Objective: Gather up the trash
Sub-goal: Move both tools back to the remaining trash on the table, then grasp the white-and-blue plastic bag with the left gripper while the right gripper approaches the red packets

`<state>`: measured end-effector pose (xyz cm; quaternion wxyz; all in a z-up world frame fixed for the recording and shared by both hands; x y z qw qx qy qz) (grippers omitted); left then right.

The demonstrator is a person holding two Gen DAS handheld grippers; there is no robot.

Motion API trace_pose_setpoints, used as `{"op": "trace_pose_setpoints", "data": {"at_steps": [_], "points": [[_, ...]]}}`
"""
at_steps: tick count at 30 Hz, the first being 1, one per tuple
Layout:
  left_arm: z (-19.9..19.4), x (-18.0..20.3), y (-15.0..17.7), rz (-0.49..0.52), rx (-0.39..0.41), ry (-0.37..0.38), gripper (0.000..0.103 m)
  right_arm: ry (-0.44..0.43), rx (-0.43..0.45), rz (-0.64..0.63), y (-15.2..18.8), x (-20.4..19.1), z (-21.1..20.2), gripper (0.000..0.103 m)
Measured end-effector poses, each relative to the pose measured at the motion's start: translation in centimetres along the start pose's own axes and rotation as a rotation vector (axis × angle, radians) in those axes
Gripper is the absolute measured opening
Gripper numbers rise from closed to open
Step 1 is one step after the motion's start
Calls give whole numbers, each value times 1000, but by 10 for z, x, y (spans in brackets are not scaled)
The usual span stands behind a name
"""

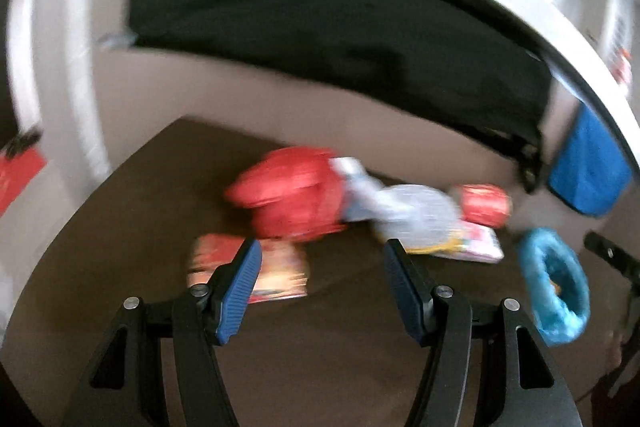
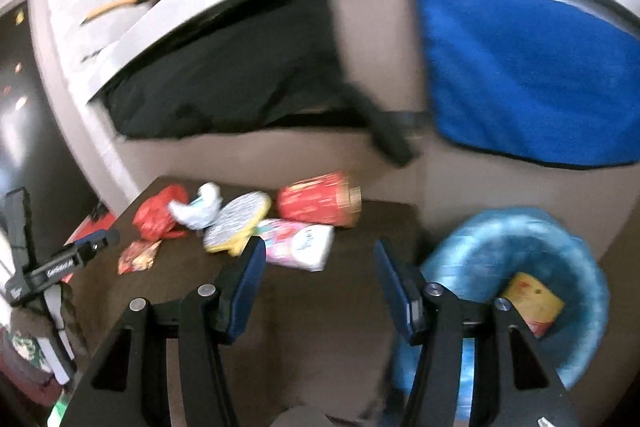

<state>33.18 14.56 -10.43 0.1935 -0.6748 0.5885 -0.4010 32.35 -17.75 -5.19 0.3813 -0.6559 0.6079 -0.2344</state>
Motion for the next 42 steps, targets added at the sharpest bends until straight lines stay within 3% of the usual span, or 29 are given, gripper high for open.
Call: {"op": "trace_pose_setpoints", "data": {"at_steps": [3,7,12,19,26,32,37,42], "points": [[2,-44,4,-79,-19,-11,63,-24,-37,-53,4,-32,17,54],[13,-75,5,-152,-59,33,63,-51,-73,-103,10,-68,36,54],[2,-101,-13,-150,-4,20,63,-151,-137,-191,27,-126,62,54],[-27,-135,-15,-134,23,-16,63,-390,-261,-478,62,-248,105,53],[-50,-171,-1,-228,40,-23,63,-464,-245,-760,88,-331,142,53],[-58,-180,8,-272,60,-12,63,-402,-188,-859,95,-347,167,53],[-54,-181,12,-290,46,-1,63,-420,-252,-742,78,-343,189,58],[-51,-174,15,-288,28,9,63,-397,-269,-673,68,-327,196,55]]}}
Point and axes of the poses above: each gripper's, at about its wrist camera, not at the fingertips, and z roughly the way its jaws point, x to its right, y to its underside, the point moved 8 cm from there along z, roughly the way its jaws point, and after that the axes turned 5 degrees about y, right-handed, at the moved point
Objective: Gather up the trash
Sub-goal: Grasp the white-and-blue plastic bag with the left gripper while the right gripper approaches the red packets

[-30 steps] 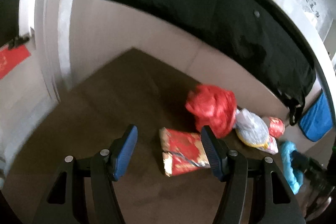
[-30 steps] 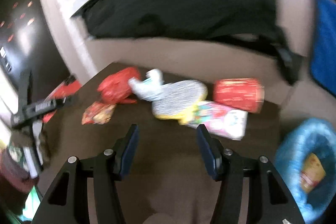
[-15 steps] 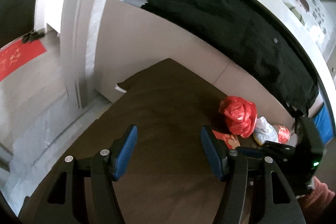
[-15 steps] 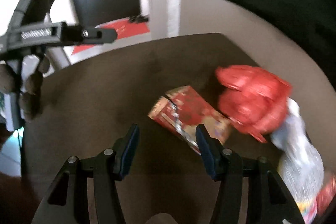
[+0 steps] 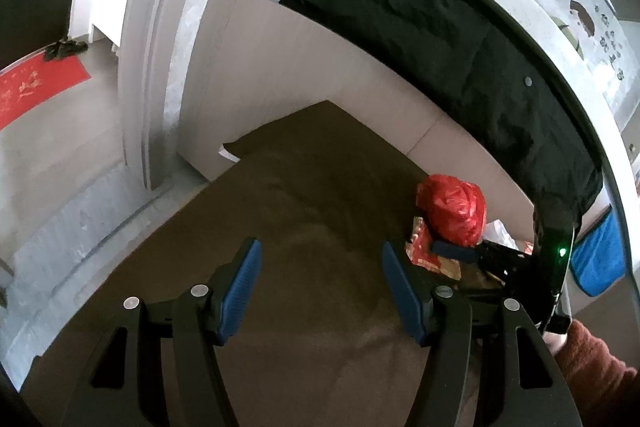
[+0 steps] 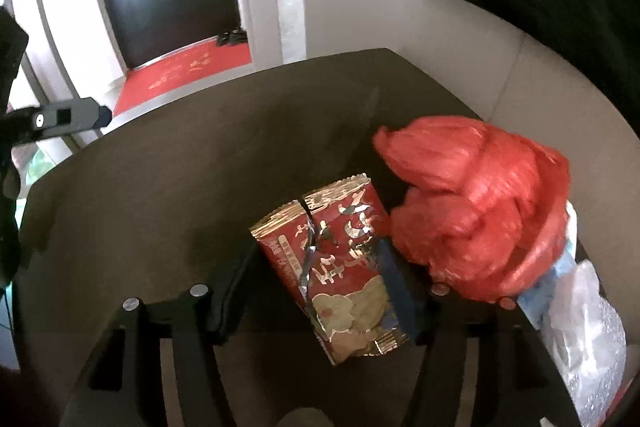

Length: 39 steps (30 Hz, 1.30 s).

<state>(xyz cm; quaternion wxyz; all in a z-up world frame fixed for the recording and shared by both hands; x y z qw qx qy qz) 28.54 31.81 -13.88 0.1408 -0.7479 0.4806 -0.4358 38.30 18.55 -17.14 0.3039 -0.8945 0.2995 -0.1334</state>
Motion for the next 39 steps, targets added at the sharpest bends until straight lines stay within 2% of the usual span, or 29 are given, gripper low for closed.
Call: {"op": "trace_pose_setpoints", "data": {"at_steps": [1,2,3,4,5,8,15,20,23,25,27,29,33,36,39], "points": [[1,2,0,0,-4,4,63,-3,-3,7,2,1,-3,48],[3,5,1,-1,-8,9,63,-15,-6,20,6,3,-8,36],[5,9,1,0,-13,16,63,-27,-12,34,6,4,-9,30],[7,12,1,3,-18,23,63,-37,-20,53,11,6,-14,14],[9,16,1,8,-25,29,63,-39,-32,69,17,9,-19,12],[18,35,3,37,-49,52,63,-3,-37,129,37,25,-40,9],[38,85,10,109,-97,111,63,-1,31,321,80,61,-104,7],[65,132,4,219,-112,147,63,63,68,377,118,81,-145,7],[82,168,-6,291,-112,163,63,82,65,427,141,95,-156,7],[88,194,-7,329,-116,202,63,94,68,448,149,100,-158,7],[97,224,1,375,-138,250,63,97,83,471,158,105,-162,7],[112,243,11,403,-162,260,63,105,96,487,162,111,-165,7],[148,261,22,406,-187,219,63,116,112,517,164,119,-161,8],[177,262,16,404,-165,146,63,123,112,525,174,123,-165,8],[203,251,11,392,-184,73,63,119,119,538,186,124,-171,9]]}}
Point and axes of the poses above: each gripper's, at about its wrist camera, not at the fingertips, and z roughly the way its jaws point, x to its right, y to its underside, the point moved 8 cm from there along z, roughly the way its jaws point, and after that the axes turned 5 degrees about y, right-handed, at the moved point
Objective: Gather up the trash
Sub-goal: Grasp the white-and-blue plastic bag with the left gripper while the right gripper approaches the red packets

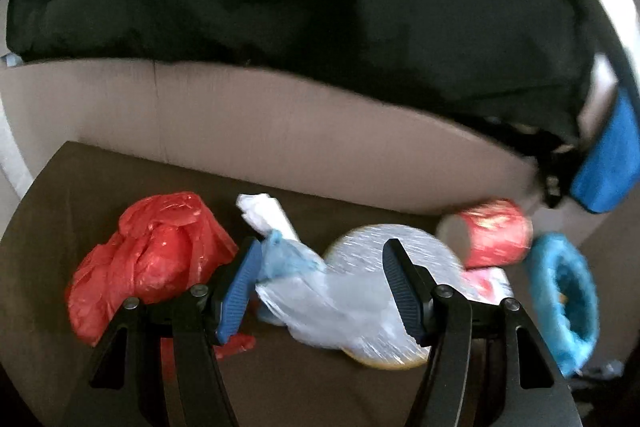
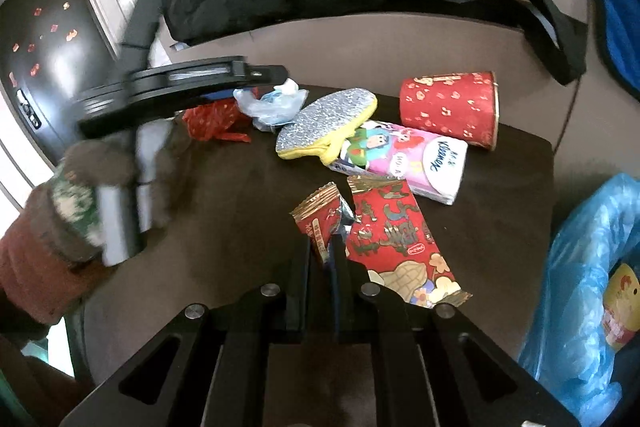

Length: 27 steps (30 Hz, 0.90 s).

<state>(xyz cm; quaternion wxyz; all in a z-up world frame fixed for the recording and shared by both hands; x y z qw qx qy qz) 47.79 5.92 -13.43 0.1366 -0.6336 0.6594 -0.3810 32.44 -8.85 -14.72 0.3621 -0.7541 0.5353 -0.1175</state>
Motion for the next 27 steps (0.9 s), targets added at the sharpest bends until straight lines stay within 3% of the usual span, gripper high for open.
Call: {"op": "trace_pose_setpoints", "data": {"at_steps": [3,8,9,11,15,19,24,27], "points": [[11,-7,-1,4,-2,-61,63,-8,4,15,3,0,0,11],[11,-11,4,28,-23,-81,58,-30,1,10,9,-6,2,14],[11,-12,6,38,-30,-89,55,-33,1,5,9,-7,3,17],[11,-14,10,44,-46,-91,52,-49,5,-4,7,-13,4,41],[5,-20,13,33,-48,-84,42,-79,45,-19,3,-22,-7,47],[-10,-17,23,9,-42,-41,39,-89,70,-12,-1,-21,-22,52],[-61,-14,53,19,-40,24,39,-54,56,-33,-1,-7,-33,56],[-88,-10,74,17,-50,50,39,-112,13,-36,2,-8,-37,58]]}}
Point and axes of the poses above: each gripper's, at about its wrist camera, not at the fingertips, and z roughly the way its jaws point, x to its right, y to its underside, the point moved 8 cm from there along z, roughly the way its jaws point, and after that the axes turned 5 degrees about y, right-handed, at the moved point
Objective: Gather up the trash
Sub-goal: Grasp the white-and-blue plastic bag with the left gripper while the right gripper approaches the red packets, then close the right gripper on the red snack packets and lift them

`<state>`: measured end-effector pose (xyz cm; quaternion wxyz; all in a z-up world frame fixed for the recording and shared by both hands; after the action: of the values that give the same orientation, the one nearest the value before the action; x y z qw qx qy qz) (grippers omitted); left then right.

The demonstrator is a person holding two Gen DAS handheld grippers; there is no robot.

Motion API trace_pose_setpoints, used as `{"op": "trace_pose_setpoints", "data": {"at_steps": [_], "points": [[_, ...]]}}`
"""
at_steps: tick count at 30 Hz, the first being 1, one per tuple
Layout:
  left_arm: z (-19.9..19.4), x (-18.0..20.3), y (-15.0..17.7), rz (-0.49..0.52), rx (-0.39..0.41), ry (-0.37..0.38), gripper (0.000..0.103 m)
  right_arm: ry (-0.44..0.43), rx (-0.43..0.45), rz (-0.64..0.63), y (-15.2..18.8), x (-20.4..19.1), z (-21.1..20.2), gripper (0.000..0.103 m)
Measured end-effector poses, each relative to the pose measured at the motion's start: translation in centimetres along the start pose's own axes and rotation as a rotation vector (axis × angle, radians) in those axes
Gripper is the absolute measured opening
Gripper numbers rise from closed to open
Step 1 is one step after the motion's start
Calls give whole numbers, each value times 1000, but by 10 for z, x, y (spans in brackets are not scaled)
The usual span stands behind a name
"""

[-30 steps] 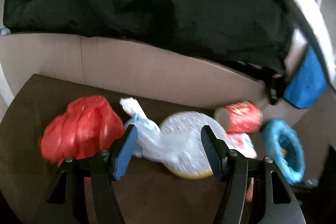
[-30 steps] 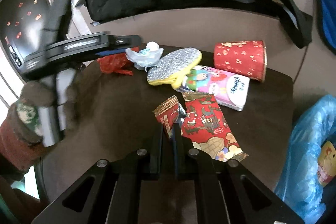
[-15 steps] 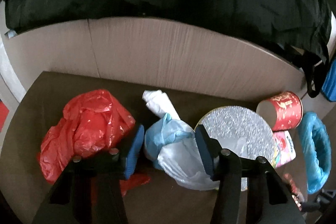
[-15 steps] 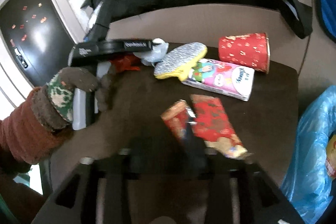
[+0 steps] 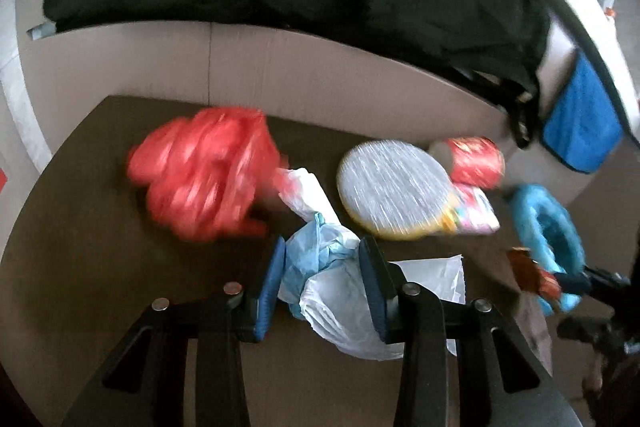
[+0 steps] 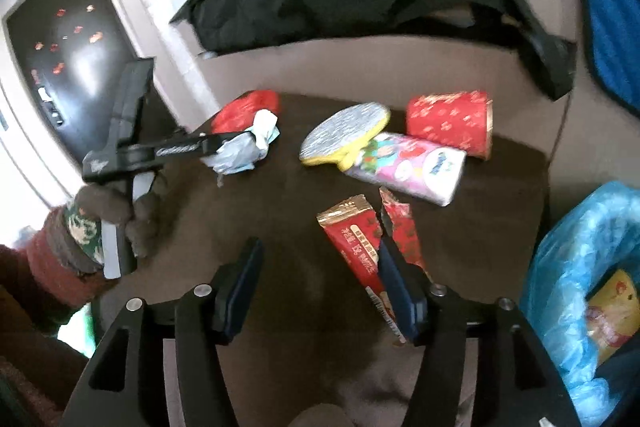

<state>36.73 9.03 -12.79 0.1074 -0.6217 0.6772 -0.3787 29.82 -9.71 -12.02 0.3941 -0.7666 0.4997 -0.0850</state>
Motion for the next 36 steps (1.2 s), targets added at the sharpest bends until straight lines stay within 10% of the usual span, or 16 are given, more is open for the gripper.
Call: {"op": "trace_pose_setpoints", "data": {"at_steps": [4,20,26,36], "points": [[-15,-1,18,-1,-2,-9,39,-128,-59,-48,8,-29,-2,61],[-26,2,41,-53,-27,38,40,190,-63,-181,13,0,27,65],[-24,2,45,-68,-34,44,40,-104,-100,14,1,-2,14,71],[-22,3,47,-75,-35,51,40,-137,-164,133,45,-13,24,72]]}}
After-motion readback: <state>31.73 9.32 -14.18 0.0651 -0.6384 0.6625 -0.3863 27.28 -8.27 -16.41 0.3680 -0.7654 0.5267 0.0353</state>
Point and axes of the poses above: each gripper's, at about its wrist camera, not at the fingertips, and z roughly the way its jaws point, x to its right, y to its underside, the point moved 8 cm from there along z, roughly the way its jaws point, and after that the axes turned 5 degrees about y, right-handed, at the moved point
